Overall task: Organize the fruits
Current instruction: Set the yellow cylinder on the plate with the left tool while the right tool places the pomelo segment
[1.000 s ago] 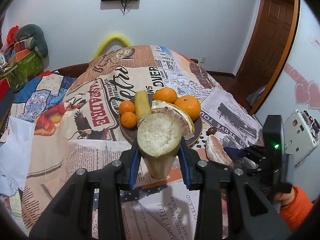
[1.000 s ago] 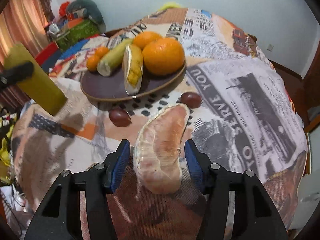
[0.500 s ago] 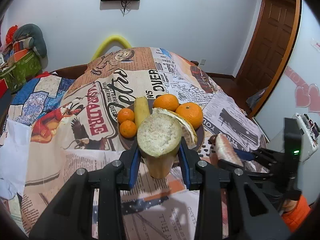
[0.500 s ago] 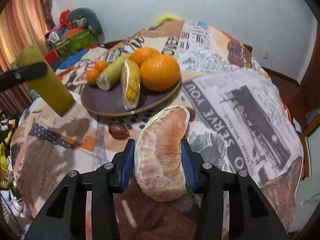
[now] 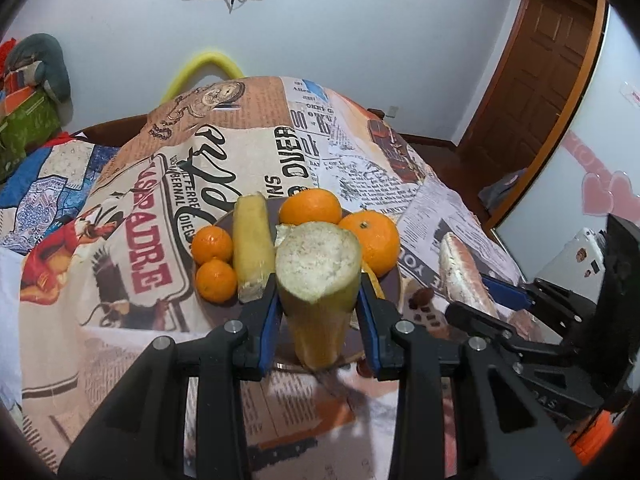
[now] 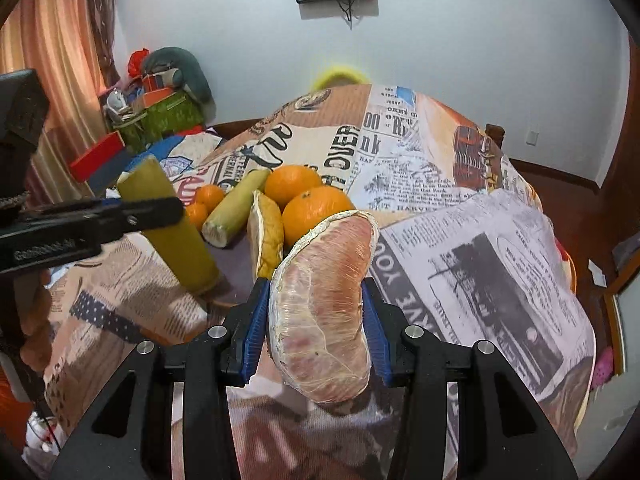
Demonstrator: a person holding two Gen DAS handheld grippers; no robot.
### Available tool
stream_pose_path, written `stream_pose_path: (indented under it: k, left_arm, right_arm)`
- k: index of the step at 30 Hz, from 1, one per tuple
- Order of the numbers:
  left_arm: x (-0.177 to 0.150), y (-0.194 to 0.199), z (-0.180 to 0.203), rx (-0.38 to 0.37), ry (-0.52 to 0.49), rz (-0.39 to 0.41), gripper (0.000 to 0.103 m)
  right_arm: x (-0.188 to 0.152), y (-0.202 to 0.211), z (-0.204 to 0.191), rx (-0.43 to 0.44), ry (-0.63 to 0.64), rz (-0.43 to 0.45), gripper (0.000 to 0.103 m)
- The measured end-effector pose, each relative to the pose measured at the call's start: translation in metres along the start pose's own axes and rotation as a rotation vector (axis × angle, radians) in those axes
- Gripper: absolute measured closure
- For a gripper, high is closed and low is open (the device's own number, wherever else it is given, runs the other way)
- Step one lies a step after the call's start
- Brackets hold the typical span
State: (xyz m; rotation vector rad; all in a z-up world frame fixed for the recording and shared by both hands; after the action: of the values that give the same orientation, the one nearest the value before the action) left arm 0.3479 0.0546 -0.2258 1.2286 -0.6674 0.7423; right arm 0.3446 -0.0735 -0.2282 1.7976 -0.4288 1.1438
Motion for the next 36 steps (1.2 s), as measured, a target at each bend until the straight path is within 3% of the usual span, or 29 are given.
stream_pose_path:
  k: [11, 28, 36]
  left_arm:
    - [0.007, -0.026, -0.001, 0.03, -0.034, -0.021, 0.068]
    - [0.004, 0.009, -0.056, 0.137, -0.01, 0.054, 0.068]
    - [-0.004, 0.007, -0.067, 0.148, -0.013, 0.041, 0.067]
  right_arm:
    - [0.01, -0.009, -0.006, 0.016, 0.029, 0.012, 0.062]
    - [0.037, -0.048, -0.033, 0.059, 0.101, -0.002, 0.062]
    - [0.044, -0.084, -0.039, 0.052, 0.105, -0.029, 0.062]
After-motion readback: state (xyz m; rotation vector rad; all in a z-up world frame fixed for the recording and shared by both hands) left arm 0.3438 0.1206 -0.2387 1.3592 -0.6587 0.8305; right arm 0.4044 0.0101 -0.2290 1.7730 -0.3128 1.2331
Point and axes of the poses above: each gripper's, at about its wrist camera, not at the fingertips, and y roughly against the way its jaws point, z to its right, x to its top, the point moved 6 cm from there along -y, roughly the way its jaws point, and after that the axes turned 11 degrees about z, right-handed, at the moved point
